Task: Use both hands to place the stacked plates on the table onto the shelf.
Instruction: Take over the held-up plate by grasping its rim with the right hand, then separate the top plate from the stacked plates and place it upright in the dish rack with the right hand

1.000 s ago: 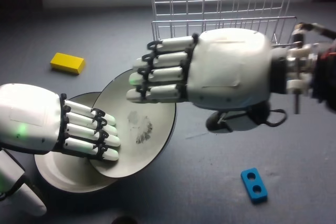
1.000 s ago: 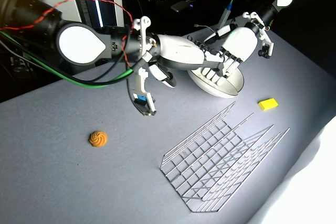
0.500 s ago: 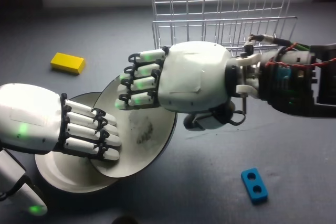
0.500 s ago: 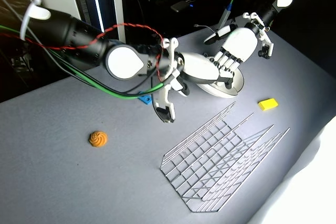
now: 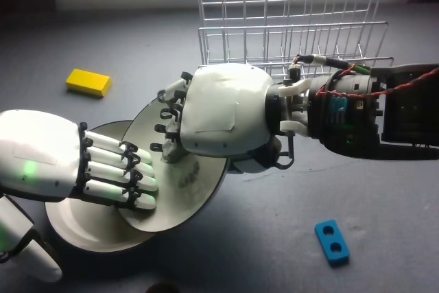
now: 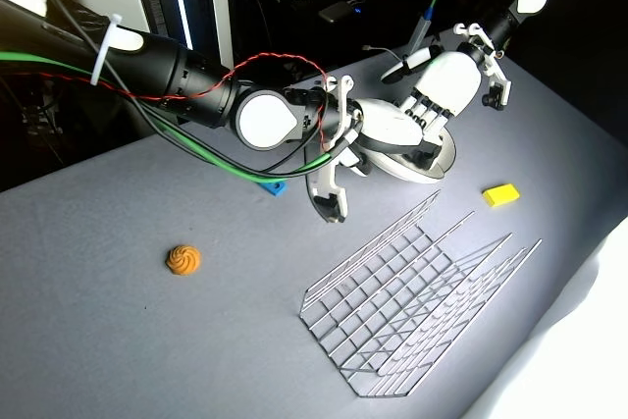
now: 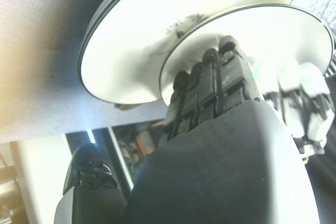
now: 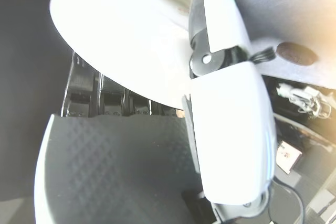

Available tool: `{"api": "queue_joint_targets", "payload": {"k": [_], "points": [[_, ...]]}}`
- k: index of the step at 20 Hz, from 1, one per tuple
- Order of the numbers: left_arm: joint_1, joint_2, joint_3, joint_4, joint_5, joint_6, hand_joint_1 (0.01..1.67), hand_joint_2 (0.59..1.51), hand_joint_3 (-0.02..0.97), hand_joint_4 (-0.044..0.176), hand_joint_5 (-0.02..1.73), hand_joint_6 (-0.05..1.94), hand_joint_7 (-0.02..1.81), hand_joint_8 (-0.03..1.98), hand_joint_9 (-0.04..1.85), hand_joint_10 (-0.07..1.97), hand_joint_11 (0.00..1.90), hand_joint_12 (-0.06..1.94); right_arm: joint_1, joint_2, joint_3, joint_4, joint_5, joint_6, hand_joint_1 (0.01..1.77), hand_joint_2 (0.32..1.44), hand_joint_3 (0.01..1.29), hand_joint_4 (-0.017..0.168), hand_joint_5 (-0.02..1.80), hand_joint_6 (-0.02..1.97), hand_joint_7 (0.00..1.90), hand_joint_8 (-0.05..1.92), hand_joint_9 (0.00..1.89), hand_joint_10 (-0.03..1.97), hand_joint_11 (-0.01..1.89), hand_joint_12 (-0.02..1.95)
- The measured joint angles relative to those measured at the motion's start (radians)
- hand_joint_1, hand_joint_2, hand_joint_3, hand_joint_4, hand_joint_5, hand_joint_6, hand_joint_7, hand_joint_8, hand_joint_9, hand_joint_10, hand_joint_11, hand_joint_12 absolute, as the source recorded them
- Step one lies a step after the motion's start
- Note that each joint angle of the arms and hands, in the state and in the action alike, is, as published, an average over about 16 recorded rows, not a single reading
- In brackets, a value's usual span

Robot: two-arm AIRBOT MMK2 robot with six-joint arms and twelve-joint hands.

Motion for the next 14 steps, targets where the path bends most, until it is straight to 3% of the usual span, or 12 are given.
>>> {"api": "queue_joint_targets", "payload": {"k": [8, 14], "points": [[-0.018, 0.009, 0.01, -0.003, -0.004, -0.012, 0.02, 1.087, 0.03, -0.002, 0.02, 0.02, 0.0, -0.01, 0.02, 0.0, 0.01, 0.01, 0.001, -0.02, 0.01, 0.002, 0.028, -0.008, 1.23, 0.95, 0.02, 0.001, 0.85, 0.41, 0.94, 0.25, 1.06, 0.02, 0.83, 0.82], [-0.058, 0.05, 0.016, 0.001, -0.007, -0.043, 0.02, 1.09, 0.027, -0.001, 0.02, 0.01, 0.01, 0.0, 0.02, 0.01, 0.01, 0.01, 0.002, -0.013, 0.004, 0.006, 0.042, 0.004, 1.23, 0.9, 0.02, 0.005, 0.9, 0.53, 1.01, 0.38, 1.18, 0.04, 0.93, 0.8]]}}
